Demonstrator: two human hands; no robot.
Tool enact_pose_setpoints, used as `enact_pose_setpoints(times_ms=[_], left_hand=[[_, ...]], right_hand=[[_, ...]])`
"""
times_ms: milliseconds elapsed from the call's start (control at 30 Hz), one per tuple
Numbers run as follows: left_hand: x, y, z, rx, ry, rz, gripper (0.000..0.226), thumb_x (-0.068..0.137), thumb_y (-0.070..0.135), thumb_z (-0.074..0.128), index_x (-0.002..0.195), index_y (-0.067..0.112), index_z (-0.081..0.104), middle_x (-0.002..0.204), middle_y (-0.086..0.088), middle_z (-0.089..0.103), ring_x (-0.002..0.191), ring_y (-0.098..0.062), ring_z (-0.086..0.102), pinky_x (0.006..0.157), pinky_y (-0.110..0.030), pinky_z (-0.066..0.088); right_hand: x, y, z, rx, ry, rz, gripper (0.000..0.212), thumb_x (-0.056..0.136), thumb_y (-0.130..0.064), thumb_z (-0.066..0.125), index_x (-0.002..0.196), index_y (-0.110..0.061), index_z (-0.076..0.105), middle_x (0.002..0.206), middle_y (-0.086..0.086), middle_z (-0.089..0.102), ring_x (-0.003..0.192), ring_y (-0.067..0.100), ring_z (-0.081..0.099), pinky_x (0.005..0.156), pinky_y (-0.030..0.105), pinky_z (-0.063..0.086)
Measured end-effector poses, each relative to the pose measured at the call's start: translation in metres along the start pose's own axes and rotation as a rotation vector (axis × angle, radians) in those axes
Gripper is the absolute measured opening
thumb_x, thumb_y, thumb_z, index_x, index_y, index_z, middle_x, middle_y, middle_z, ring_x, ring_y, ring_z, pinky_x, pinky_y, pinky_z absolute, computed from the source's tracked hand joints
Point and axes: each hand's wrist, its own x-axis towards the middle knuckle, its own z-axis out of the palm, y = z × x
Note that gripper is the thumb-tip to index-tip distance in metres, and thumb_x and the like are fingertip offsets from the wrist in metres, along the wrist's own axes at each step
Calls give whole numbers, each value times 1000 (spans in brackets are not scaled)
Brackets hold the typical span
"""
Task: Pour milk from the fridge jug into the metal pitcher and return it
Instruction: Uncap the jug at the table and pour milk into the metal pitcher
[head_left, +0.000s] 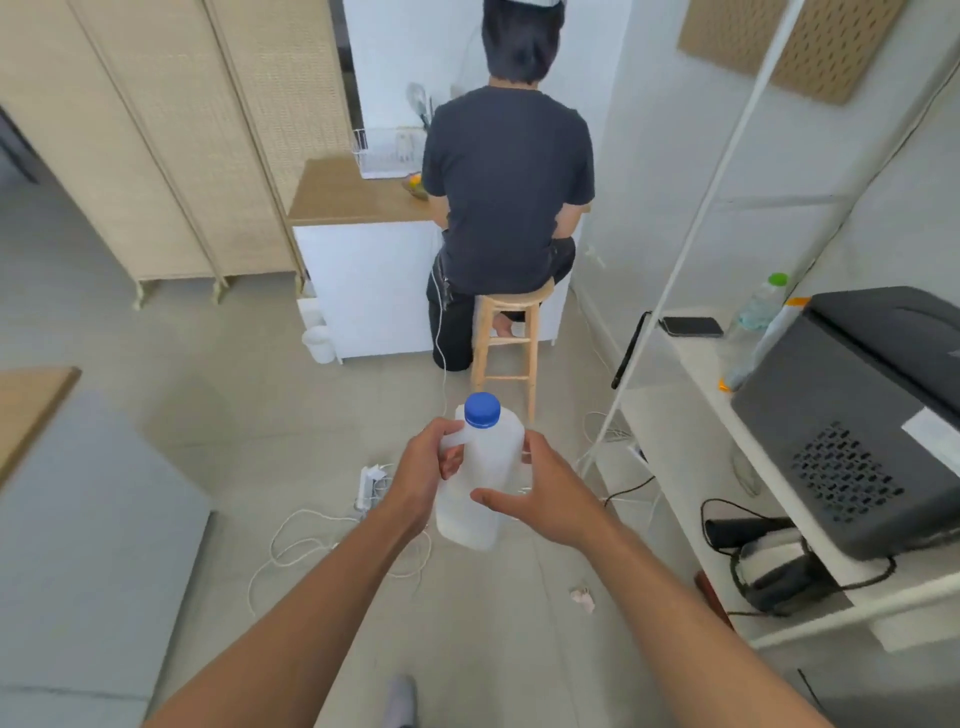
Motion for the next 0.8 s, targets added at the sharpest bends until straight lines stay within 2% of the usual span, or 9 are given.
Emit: enact_pose_setpoints(times_ms=[233,400,500,600,667,733,800], left_hand=[[-22,19,-77,-75,148,44,46,100,27,57,57,24,40,59,4,35,54,-14,30,60,-33,28],[-32,36,-140,-71,245,94,46,98,29,58,55,27,42,60,6,37,56,-14,31,62,-33,29],[-39,49,-184,-73,300,125,38,92,35,60,63,24,39,64,4,36,60,-16,29,65,-36,27],[-45,61,-229,-75,357,149,37,94,37,60,69,22,36,68,2,33,64,-18,27,66,-37,26],[-52,69,-259,-88,385,171,36,90,41,61,71,22,37,68,2,33,65,-19,26,67,-37,26],[-59,76,-289,-97,423,179,37,88,44,61,72,21,37,69,1,32,68,-21,25,68,-38,26],[-65,81,-317,-121,473,166,39,96,40,59,68,23,37,69,1,31,68,-21,25,67,-37,26]], right_hand=[[26,-55,56,-12,-143,-117,109,72,-73,91,159,-34,39,148,-17,54,132,7,54,97,28,47],[46,-100,103,-11,-221,-175,109,71,-73,91,159,-36,39,149,-20,54,132,4,55,102,31,50],[60,-133,136,-2,-284,-208,104,73,-69,93,157,-37,40,149,-23,53,135,1,53,104,31,49],[76,-165,172,-23,-338,-243,107,71,-75,91,157,-39,39,149,-23,53,137,1,52,111,36,51],[87,-187,198,-32,-378,-264,108,69,-77,91,156,-39,40,147,-24,54,134,-1,54,109,38,54],[94,-210,223,-31,-419,-288,107,70,-74,92,156,-38,40,145,-26,54,131,-5,54,105,34,55],[99,-232,248,-37,-452,-327,105,72,-70,93,157,-36,40,144,-26,55,128,-9,53,98,25,51]])
